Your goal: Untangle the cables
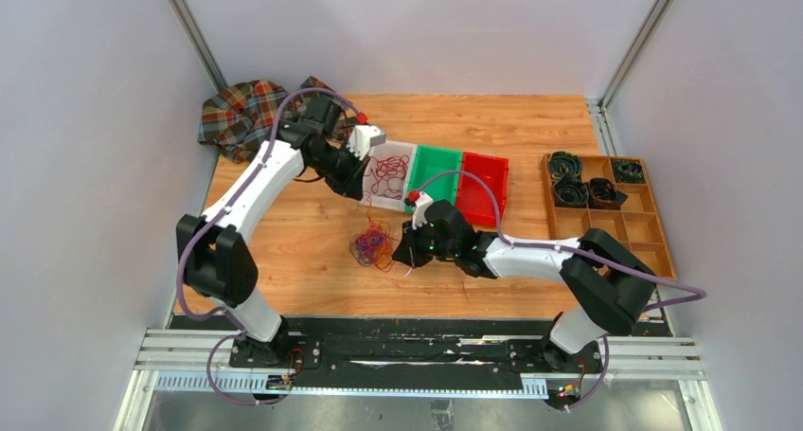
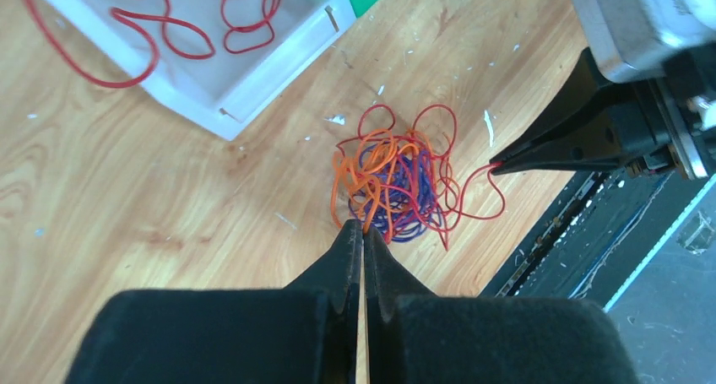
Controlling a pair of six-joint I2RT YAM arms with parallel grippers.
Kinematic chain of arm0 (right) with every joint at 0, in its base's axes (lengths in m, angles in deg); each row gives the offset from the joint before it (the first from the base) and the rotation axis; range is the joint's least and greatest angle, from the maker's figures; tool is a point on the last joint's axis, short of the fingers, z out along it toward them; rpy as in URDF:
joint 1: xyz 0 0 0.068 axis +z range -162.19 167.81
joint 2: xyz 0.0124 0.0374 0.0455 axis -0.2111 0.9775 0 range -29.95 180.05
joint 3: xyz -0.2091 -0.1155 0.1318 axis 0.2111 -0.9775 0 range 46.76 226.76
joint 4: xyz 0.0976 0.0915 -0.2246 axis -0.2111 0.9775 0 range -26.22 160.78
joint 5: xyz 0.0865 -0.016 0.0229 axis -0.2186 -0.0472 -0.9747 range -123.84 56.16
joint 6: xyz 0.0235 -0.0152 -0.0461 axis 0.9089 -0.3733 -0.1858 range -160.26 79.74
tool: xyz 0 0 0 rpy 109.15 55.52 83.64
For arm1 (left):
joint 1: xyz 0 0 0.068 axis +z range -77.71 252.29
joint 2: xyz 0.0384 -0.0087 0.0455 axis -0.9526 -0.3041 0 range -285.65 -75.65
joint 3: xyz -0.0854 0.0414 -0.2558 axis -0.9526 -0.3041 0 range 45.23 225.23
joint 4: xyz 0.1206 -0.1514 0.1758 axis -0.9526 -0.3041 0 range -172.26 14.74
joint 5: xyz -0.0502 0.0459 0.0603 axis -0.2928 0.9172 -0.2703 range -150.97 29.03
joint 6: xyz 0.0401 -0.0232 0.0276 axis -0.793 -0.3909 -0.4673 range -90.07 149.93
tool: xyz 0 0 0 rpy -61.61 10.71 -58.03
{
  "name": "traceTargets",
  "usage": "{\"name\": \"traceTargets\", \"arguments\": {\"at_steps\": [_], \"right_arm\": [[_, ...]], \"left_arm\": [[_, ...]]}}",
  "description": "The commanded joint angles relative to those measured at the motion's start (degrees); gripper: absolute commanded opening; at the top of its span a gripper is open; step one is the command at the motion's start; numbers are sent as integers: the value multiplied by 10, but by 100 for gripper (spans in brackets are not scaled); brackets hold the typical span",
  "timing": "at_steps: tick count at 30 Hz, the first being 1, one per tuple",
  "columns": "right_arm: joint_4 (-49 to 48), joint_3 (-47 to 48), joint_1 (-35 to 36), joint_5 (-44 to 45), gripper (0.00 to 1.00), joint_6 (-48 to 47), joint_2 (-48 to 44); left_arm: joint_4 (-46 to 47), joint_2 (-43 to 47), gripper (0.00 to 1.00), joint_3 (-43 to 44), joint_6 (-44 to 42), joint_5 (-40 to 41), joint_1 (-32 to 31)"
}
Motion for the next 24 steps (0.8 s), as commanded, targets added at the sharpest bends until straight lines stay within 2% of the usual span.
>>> {"name": "traceTargets", "arguments": {"at_steps": [1,5,7,9,13,15,17,19,24], "right_arm": [[14,-20,9,15,1,-5,-35],[31,-26,8,24,1,-12,-64],[47,-25,8,32,6,-18,-89],[67,-17,8,40,15,-29,-117],[118,22,9,67,40,-57,-174],[130,49,9,77,56,-72,-192],[129,81,9,83,65,-87,-198],[127,118,8,89,69,-100,-196],[99,198,8,77,70,-108,-162]], "left_arm": [[-46,47,1,40,-2,25,-2],[-80,74,1,79,4,16,-2],[-95,92,1,94,5,12,-2],[-105,111,1,103,4,8,-4],[-118,148,1,120,2,13,-12],[-122,163,1,125,3,12,-19],[-126,174,1,126,7,13,-31],[-134,180,1,126,9,18,-45],[-143,188,0,118,14,25,-58]]}}
